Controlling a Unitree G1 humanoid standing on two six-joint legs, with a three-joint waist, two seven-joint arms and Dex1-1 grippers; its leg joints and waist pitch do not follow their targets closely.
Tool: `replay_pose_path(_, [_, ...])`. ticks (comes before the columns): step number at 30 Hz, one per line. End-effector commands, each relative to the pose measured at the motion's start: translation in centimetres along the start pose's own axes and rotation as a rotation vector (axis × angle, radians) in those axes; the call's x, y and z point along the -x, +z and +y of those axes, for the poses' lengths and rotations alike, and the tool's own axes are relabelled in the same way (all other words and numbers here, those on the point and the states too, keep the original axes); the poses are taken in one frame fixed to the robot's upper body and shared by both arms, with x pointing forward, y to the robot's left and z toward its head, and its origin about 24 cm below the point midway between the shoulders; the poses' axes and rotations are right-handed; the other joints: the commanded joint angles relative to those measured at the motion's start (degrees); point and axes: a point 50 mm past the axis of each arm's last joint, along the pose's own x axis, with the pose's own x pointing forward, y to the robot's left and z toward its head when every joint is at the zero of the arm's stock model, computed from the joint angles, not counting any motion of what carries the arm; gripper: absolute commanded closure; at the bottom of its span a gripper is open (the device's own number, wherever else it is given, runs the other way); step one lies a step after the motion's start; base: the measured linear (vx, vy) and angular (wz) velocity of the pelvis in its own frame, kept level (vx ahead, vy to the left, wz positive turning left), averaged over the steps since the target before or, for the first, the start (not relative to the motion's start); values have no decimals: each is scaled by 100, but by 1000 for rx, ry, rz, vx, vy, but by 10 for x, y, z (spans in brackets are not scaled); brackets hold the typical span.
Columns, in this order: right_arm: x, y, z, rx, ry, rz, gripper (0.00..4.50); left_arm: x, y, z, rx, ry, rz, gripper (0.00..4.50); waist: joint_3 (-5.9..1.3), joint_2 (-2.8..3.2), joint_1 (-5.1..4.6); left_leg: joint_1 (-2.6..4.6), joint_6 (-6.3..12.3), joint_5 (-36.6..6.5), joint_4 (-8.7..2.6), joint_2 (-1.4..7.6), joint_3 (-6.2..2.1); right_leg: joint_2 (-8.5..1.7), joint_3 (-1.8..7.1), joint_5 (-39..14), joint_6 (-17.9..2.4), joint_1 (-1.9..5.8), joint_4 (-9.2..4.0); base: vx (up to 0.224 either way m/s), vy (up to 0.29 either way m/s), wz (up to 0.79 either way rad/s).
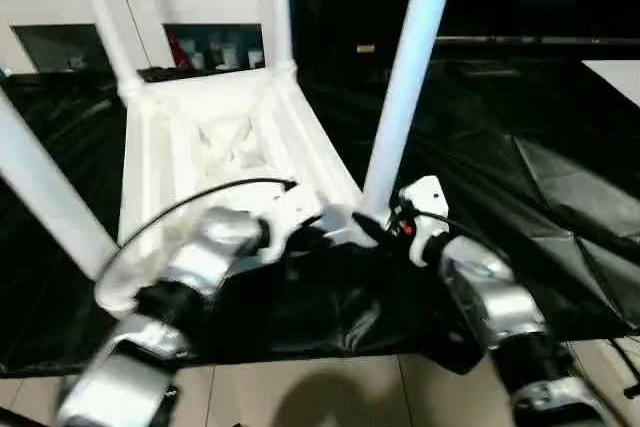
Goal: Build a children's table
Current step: Rotate leg to tighten
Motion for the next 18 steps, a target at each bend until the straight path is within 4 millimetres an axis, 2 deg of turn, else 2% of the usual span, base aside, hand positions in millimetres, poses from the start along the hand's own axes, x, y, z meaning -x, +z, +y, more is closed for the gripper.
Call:
replay_pose_path(1, [-4,-25,14,-67,-49,122,178,-10,-8,-5,94,95,-24,450,-219,-159,-17,78,-47,-2326,-430,110,-146,-282,144,-3060,-526,69,-647,0,0,0])
replay_pose_path(4, [-17,-18,30,-75,-53,105,178,-17,-2,-6,52,124,-18,450,-224,-157,-40,94,31,-2441,-432,82,-168,-318,133,-3262,-473,50,-682,0,0,0])
replay_pose_path(5, [-19,-15,34,-67,-33,91,178,-16,-1,-6,41,113,-19,450,-234,-129,-52,87,45,-2475,-453,100,-185,-331,127,-3175,-479,77,-678,0,0,0])
replay_pose_path(8, [-22,-7,35,-57,-8,41,178,-12,1,-3,23,74,-37,450,-255,-138,-58,49,116,-2358,-480,107,-172,-334,132,-2764,-544,112,-666,0,0,0])
replay_pose_path(9, [-23,-5,34,-57,-6,25,178,-10,1,-3,17,58,-42,450,-251,-128,-55,67,135,-2400,-469,100,-161,-337,140,-2781,-567,91,-681,0,0,0])
replay_pose_path(10, [-21,-2,30,-41,11,1,178,-7,0,1,11,67,-42,450,-253,-137,-60,55,149,-2392,-467,96,-160,-345,144,-2784,-575,99,-679,0,0,0])
replay_pose_path(11, [-20,1,27,-29,24,-17,143,-4,-1,5,7,76,-42,450,-259,-136,-54,39,169,-2356,-467,96,-164,-356,140,-2788,-575,116,-679,0,0,0])
replay_pose_path(12, [-18,6,20,-20,51,-40,143,1,-2,9,8,70,-46,450,-263,-145,-40,45,201,-2299,-460,90,-152,-344,141,-2732,-574,119,-676,0,0,0])
replay_pose_path(14, [-14,9,13,-32,76,-46,106,7,-4,13,2,75,-45,450,-267,-161,-18,65,268,-2197,-441,102,-126,-342,162,-2527,-671,107,-665,0,0,0])
replay_pose_path(15, [-11,12,4,-44,103,-42,103,12,-6,17,-11,71,-46,450,-269,-181,-19,52,302,-2139,-439,99,-123,-338,161,-2456,-694,126,-655,0,0,0])
replay_pose_path(16, [-9,14,0,-47,115,-39,96,15,-6,19,-17,66,-46,450,-263,-177,-4,23,357,-2062,-434,103,-119,-335,170,-2349,-716,140,-631,0,0,0])
replay_pose_path(18, [-4,16,-9,11,157,-21,81,21,-10,19,-75,22,-32,450,-284,-164,-9,0,330,-1957,-437,119,-129,-347,155,-2372,-740,162,-615,0,0,0])
